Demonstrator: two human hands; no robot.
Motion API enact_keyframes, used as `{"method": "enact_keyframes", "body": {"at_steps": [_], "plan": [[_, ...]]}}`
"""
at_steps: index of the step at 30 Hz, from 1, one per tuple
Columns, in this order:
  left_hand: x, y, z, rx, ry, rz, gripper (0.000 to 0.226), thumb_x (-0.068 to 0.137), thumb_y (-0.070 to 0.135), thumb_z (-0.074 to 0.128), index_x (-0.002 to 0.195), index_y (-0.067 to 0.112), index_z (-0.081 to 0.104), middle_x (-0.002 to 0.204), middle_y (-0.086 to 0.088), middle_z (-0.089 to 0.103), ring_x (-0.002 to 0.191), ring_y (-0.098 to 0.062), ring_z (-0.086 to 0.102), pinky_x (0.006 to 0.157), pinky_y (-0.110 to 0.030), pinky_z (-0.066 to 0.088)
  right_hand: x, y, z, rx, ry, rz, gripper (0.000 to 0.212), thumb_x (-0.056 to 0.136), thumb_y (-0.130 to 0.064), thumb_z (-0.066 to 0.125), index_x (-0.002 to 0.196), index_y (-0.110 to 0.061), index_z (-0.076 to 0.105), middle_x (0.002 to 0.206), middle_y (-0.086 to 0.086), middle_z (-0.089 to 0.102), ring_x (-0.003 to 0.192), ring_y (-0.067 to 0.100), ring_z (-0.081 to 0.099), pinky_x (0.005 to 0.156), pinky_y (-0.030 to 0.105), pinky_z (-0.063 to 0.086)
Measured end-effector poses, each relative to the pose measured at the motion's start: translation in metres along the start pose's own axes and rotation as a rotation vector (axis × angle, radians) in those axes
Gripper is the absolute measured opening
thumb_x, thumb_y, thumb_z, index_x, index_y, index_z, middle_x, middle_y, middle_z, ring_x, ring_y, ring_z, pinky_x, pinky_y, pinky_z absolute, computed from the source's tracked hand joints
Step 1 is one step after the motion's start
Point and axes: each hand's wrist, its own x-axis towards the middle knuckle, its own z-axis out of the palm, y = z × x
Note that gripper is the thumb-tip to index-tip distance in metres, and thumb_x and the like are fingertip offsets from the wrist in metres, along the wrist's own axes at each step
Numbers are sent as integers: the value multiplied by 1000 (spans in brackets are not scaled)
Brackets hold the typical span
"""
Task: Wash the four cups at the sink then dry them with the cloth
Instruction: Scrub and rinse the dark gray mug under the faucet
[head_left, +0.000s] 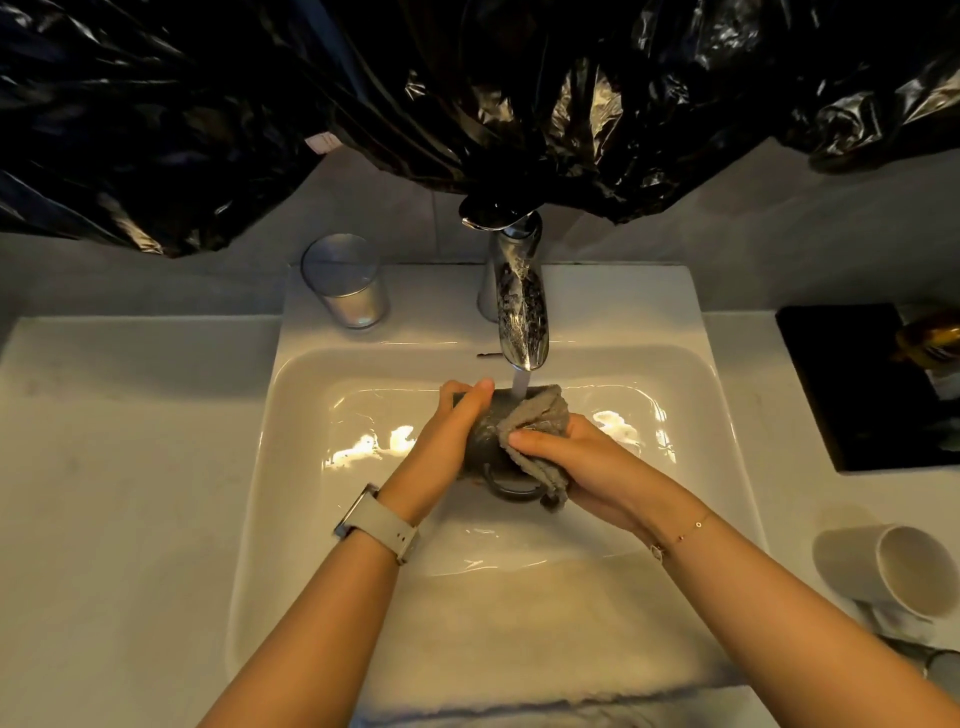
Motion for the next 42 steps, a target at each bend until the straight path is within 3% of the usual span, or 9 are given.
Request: {"method": "enact_keyframes", "body": {"at_steps": [3, 9, 16, 20, 25, 27, 31, 38, 42], "plan": [[1, -2, -3, 121, 9, 42, 35, 77, 79, 44, 80, 44, 46, 91, -7, 64, 91, -29, 67, 86, -49, 55, 4, -2, 4, 73, -5, 46, 27, 82, -8, 67, 108, -11, 66, 110, 16, 70, 101, 26, 68, 90, 33, 55], [-6, 5, -9, 276, 35, 194, 36, 88, 70, 41, 102, 37, 45, 101, -4, 66, 91, -20, 68, 83, -48, 58, 13, 1, 5, 195, 14, -12, 33, 67, -2, 64, 100, -5, 68, 95, 14, 71, 90, 26, 68, 82, 34, 57], [-8, 0, -22, -18, -71, -196, 71, 88, 79, 32, 127, 24, 53, 105, -10, 70, 81, -16, 66, 59, -26, 51, 10, 7, 19, -333, 42, -235, 29, 76, 6, 74, 90, -19, 70, 77, -15, 74, 79, 1, 69, 73, 15, 52], [-12, -11, -3, 40, 147, 20, 30, 96, 66, 33, 108, 41, 44, 101, 0, 64, 84, -16, 65, 66, -34, 55, 15, 4, 23, -190, 151, -191, 16, 82, -7, 71, 96, -15, 72, 85, -4, 75, 83, 9, 70, 74, 21, 54], [-20, -22, 3, 186, 157, 262, 37, 87, 70, 37, 115, 46, 41, 112, -1, 60, 96, -17, 65, 76, -37, 59, 15, -8, 12, 70, 65, 4, 20, 78, -13, 71, 98, -10, 71, 93, 12, 73, 88, 26, 71, 75, 34, 58], [-20, -16, -1, 55, 90, 168, 28, 97, 62, 38, 116, 42, 43, 114, -3, 61, 94, -19, 67, 73, -39, 60, 11, -9, 12, -32, 78, -62, 15, 82, -5, 69, 97, -8, 70, 87, 9, 74, 84, 23, 72, 68, 28, 57], [-4, -7, -9, -142, -13, -162, 62, 95, 69, 35, 128, 20, 53, 115, -11, 70, 96, -28, 72, 77, -48, 61, 7, -3, 16, -244, 127, -146, 15, 80, 2, 72, 91, -8, 71, 77, 1, 74, 74, 14, 71, 62, 23, 55], [-11, -23, 0, 420, 251, 337, 21, 100, 46, 40, 108, 28, 46, 106, 1, 57, 92, -5, 56, 74, -13, 42, 20, -4, 20, 185, 269, 31, 5, 85, -16, 69, 88, -13, 70, 83, 11, 75, 76, 22, 72, 75, 37, 60], [-9, -25, -5, 248, 134, 254, 55, 83, 76, 33, 124, 40, 42, 121, 1, 57, 112, -14, 57, 96, -33, 49, 14, -3, 21, 58, 245, -124, 6, 84, -9, 67, 87, -6, 71, 80, 12, 71, 77, 22, 70, 69, 34, 58]]}}
